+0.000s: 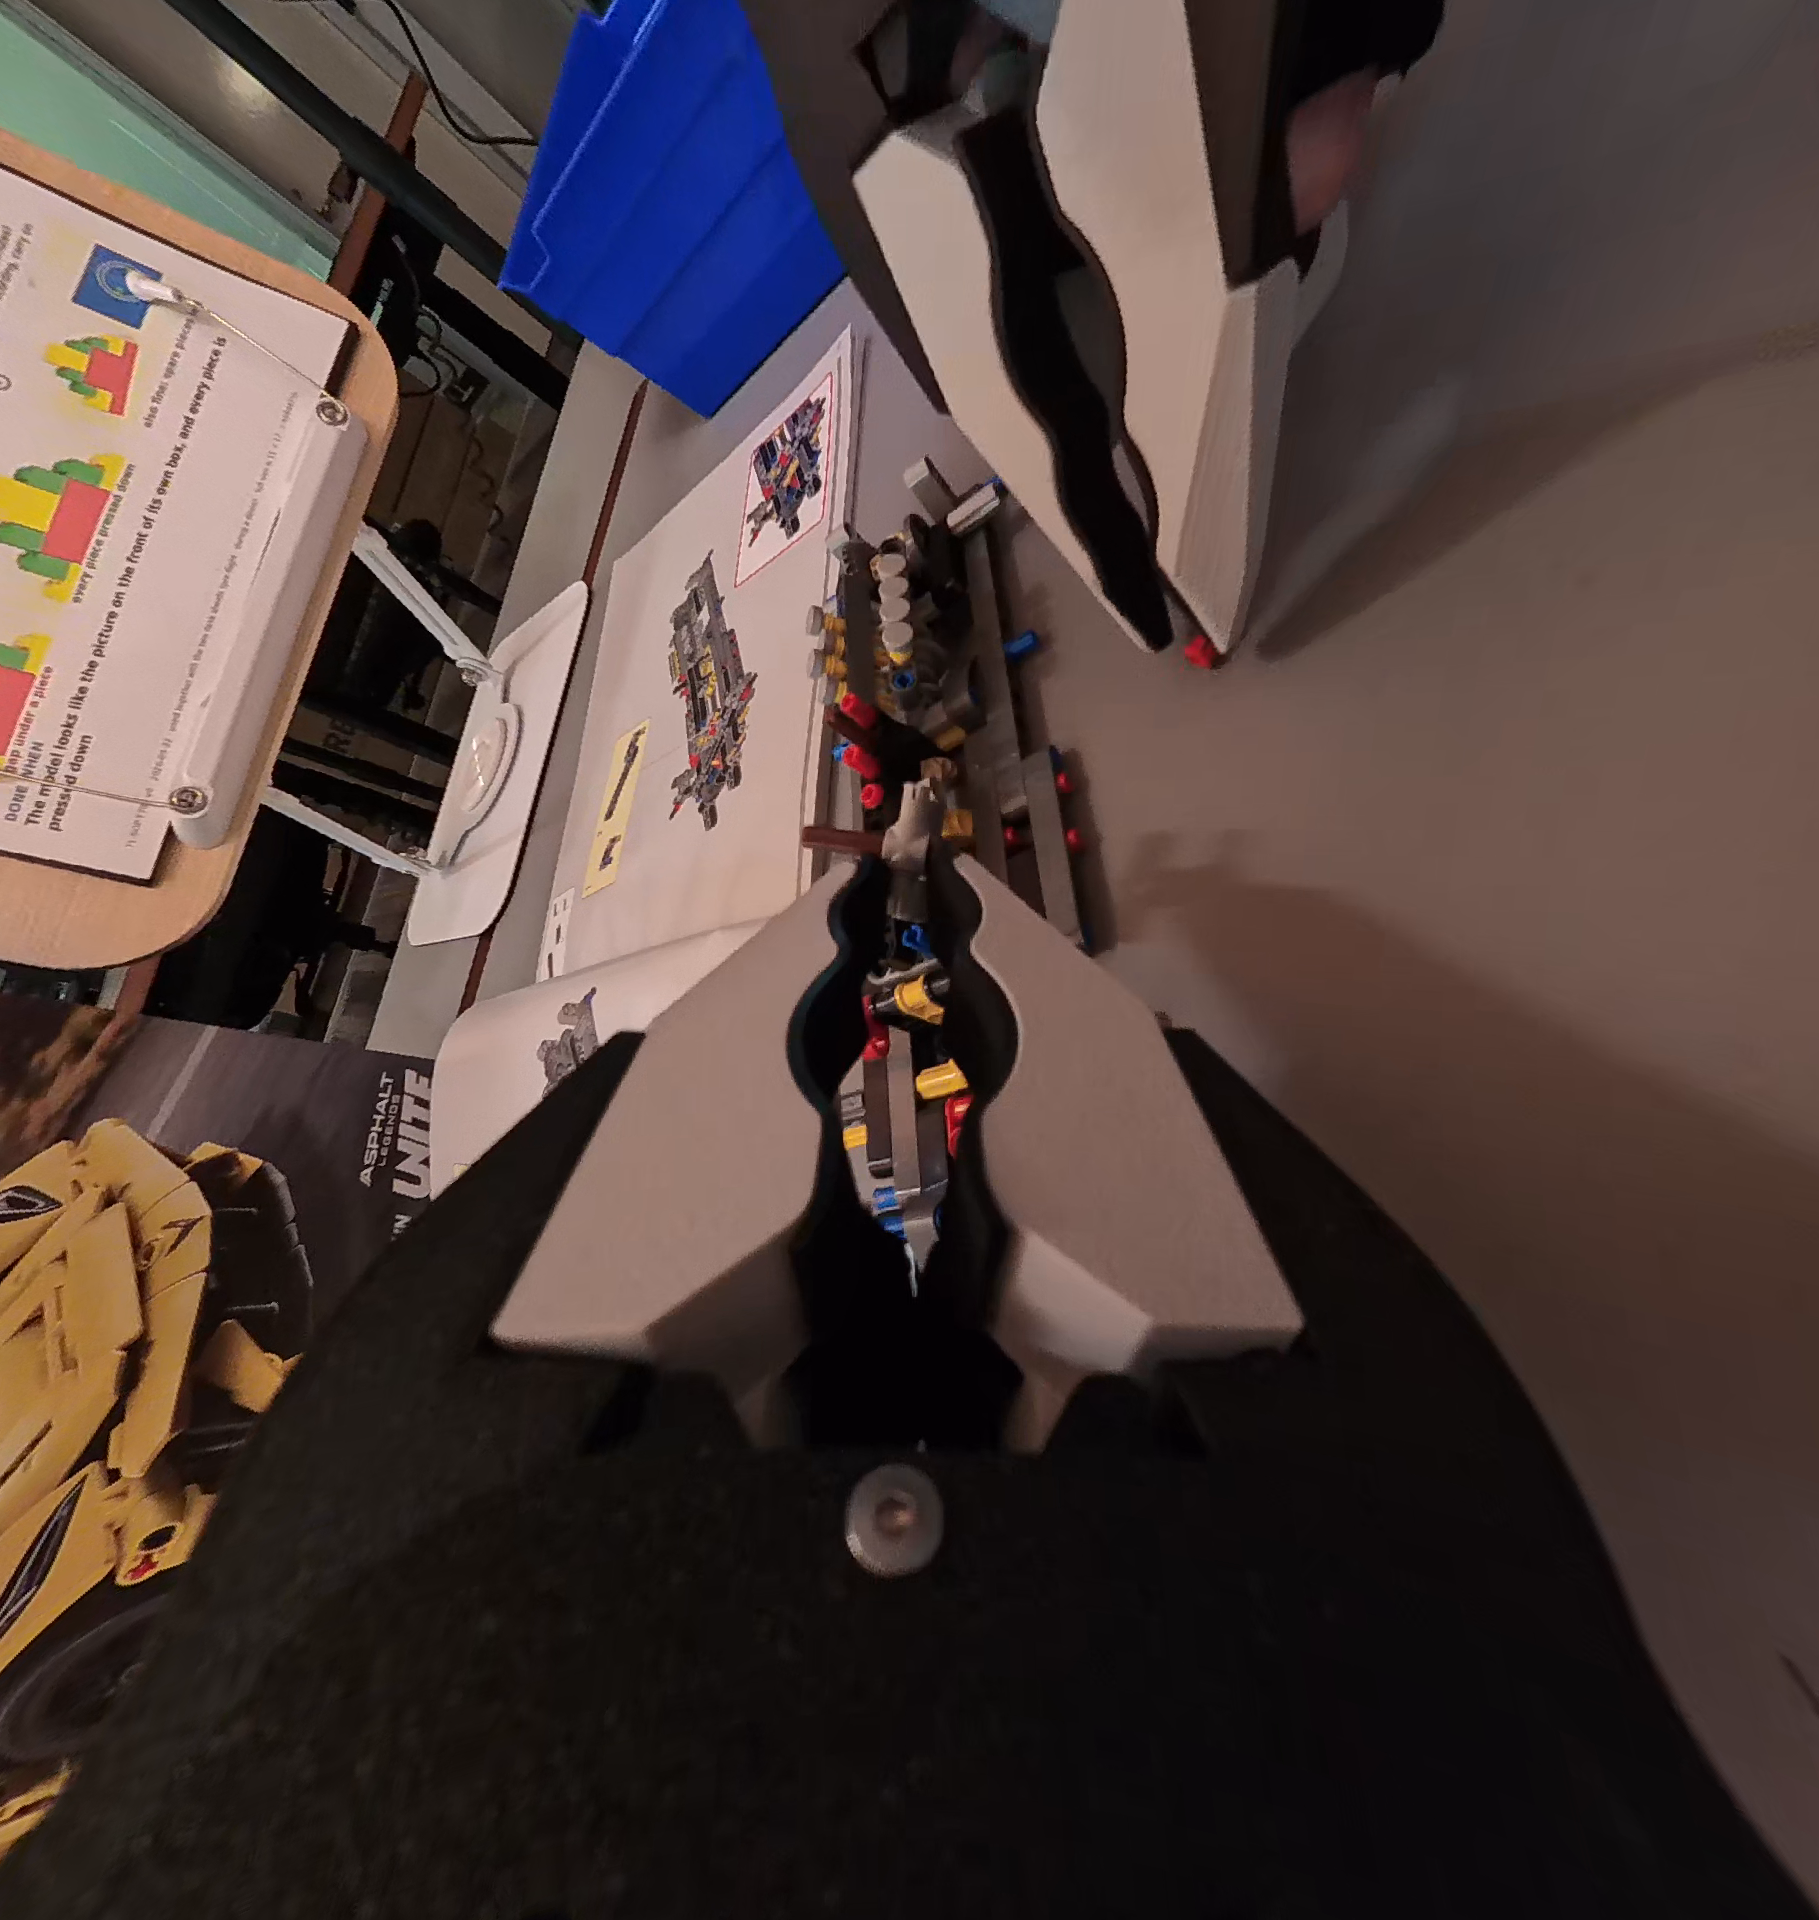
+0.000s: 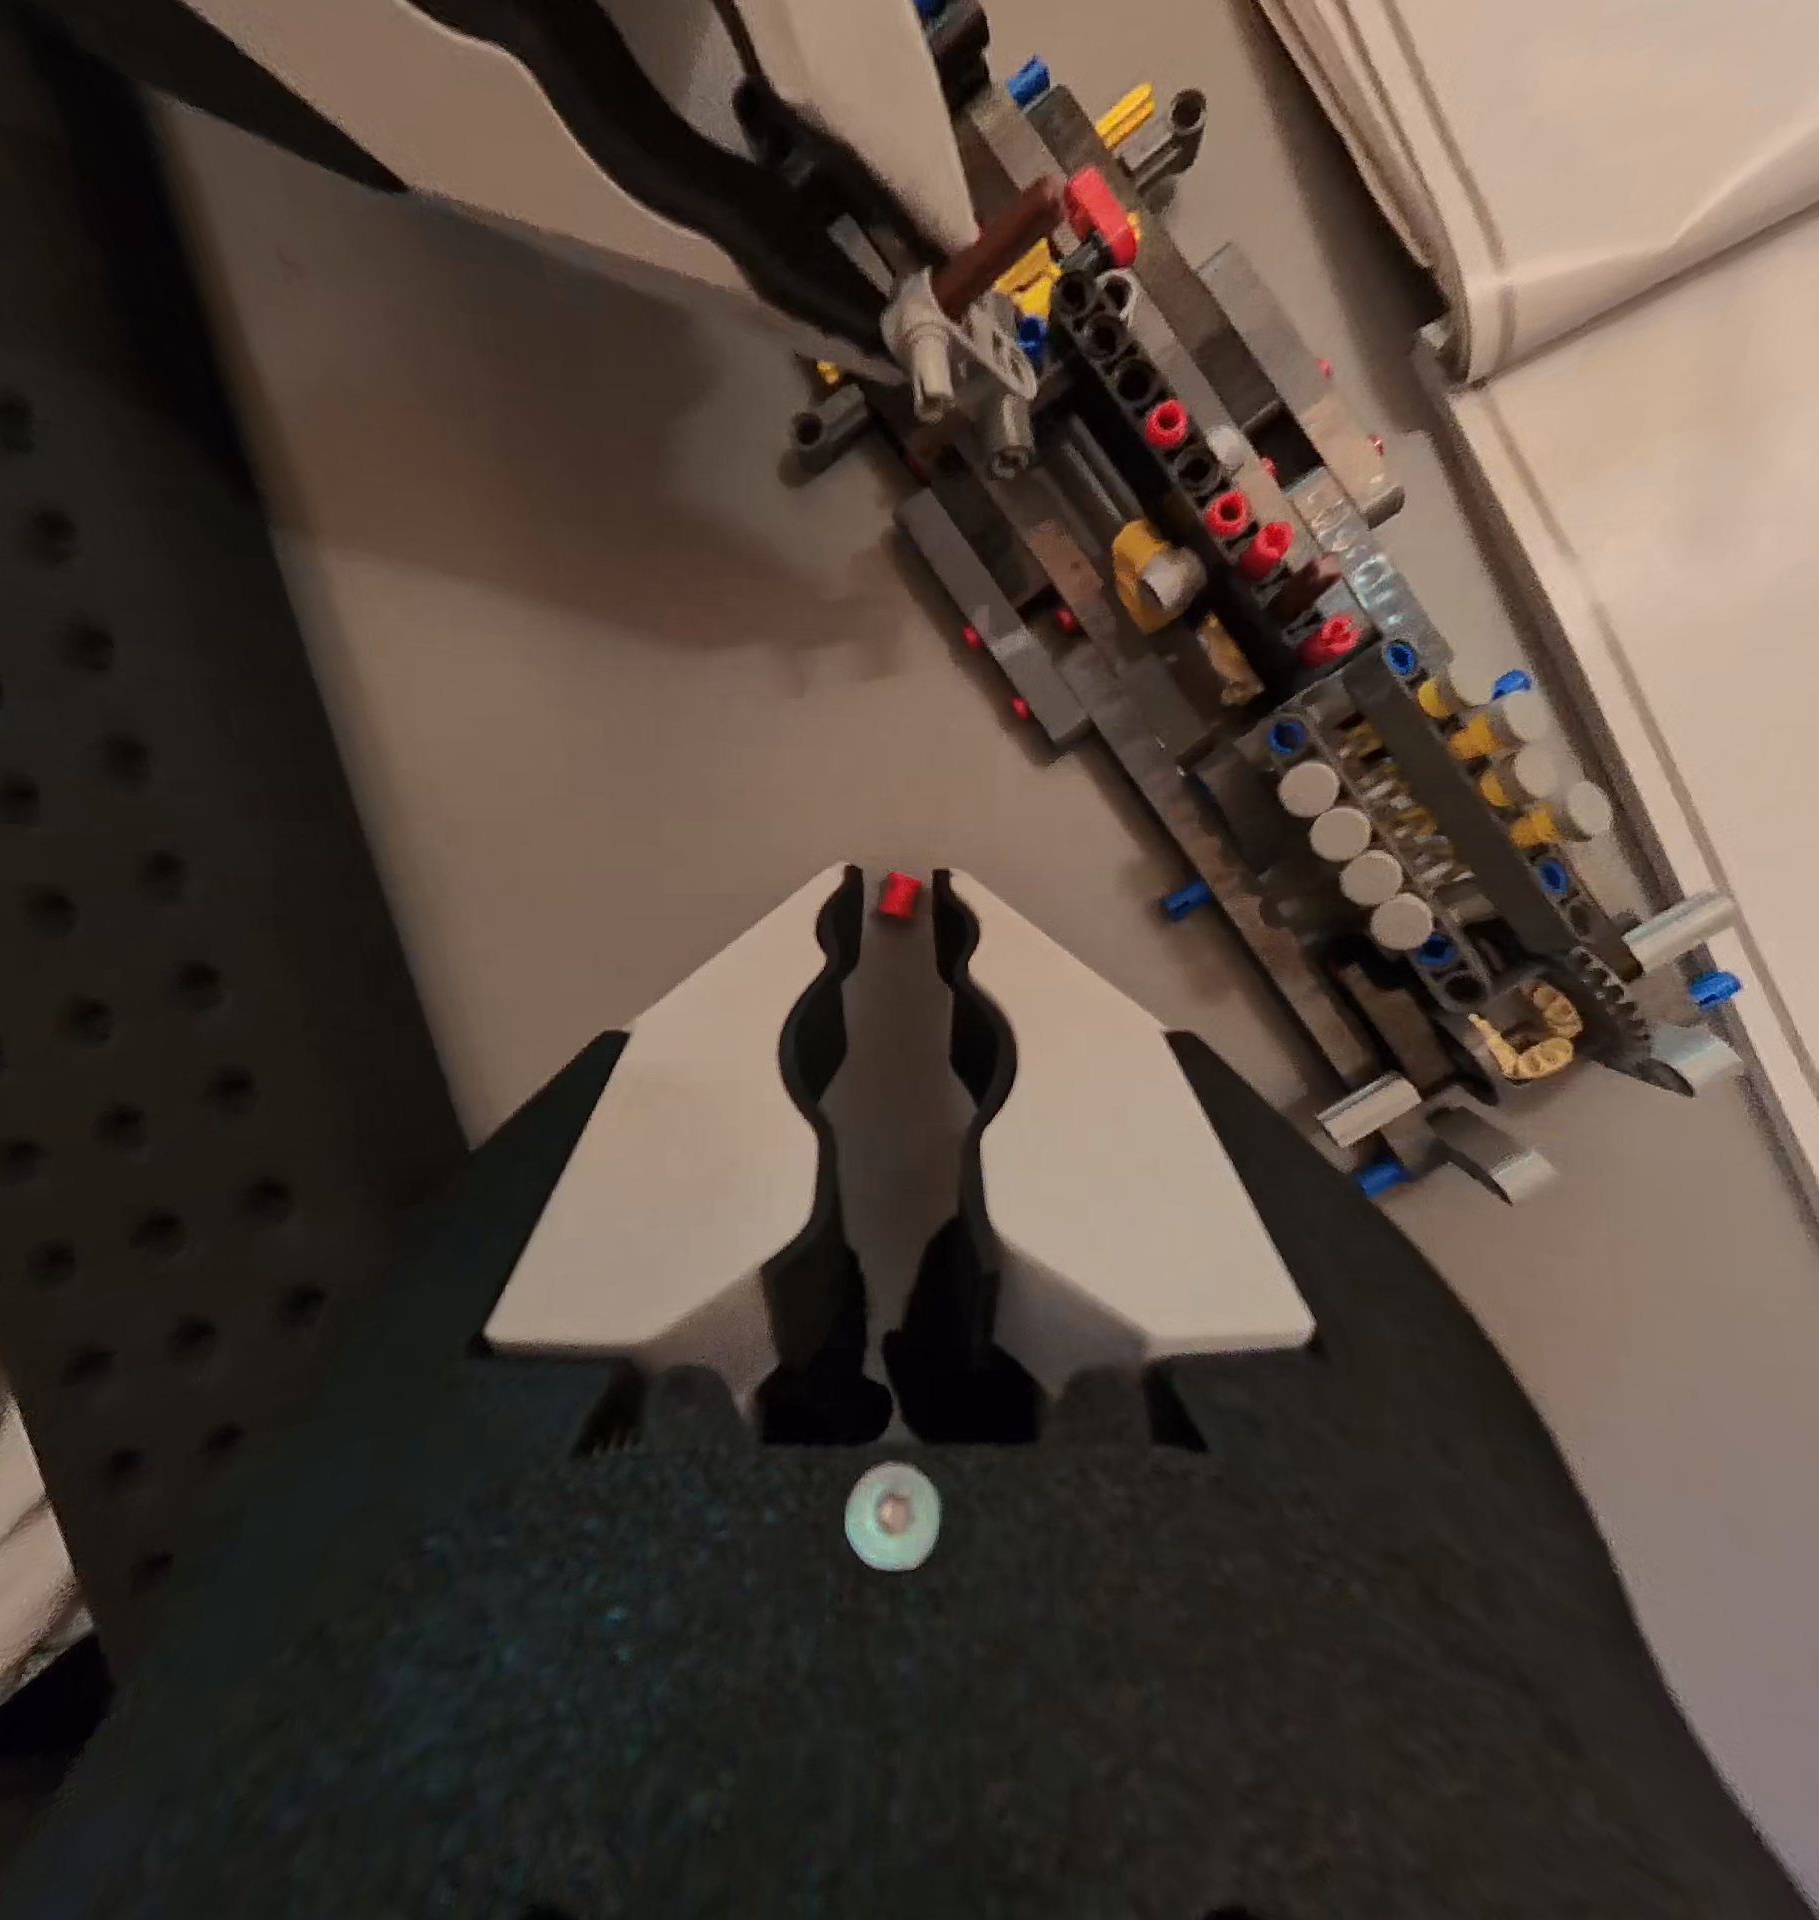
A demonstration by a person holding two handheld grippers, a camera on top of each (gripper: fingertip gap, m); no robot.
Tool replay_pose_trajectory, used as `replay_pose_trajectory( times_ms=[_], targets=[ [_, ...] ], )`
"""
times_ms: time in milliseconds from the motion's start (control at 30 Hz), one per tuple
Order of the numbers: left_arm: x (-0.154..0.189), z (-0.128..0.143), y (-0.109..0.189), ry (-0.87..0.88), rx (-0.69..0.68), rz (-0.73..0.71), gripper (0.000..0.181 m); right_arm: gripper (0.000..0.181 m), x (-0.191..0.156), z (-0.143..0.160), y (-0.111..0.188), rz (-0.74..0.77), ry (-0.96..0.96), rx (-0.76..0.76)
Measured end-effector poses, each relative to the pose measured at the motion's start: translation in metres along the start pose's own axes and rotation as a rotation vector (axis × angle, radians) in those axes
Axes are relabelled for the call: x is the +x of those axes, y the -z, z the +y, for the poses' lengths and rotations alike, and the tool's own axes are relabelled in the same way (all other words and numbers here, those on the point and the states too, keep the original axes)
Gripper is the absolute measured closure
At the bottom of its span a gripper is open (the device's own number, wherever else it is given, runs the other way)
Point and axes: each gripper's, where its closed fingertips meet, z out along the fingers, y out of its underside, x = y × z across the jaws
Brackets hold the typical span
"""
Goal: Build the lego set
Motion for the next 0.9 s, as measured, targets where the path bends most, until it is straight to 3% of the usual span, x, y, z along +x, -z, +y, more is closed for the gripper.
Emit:
replay_pose_trajectory(
  times_ms=[133, 633, 900],
  targets=[
    [-0.001, -0.001, 0.001, 0.001, -0.001, -0.002, 0.175, 0.174, 0.005, 0.008, -0.001, 0.048, 0.022, -0.069],
    [0.001, 0.001, 0.000, -0.010, -0.011, 0.005, 0.175, 0.172, 0.002, 0.003, -0.002, 0.056, 0.087, -0.076],
    [0.005, 0.001, -0.001, -0.028, -0.016, 0.013, 0.176, 0.162, -0.003, 0.004, 0.005, 0.090, 0.469, -0.176]
  ],
)
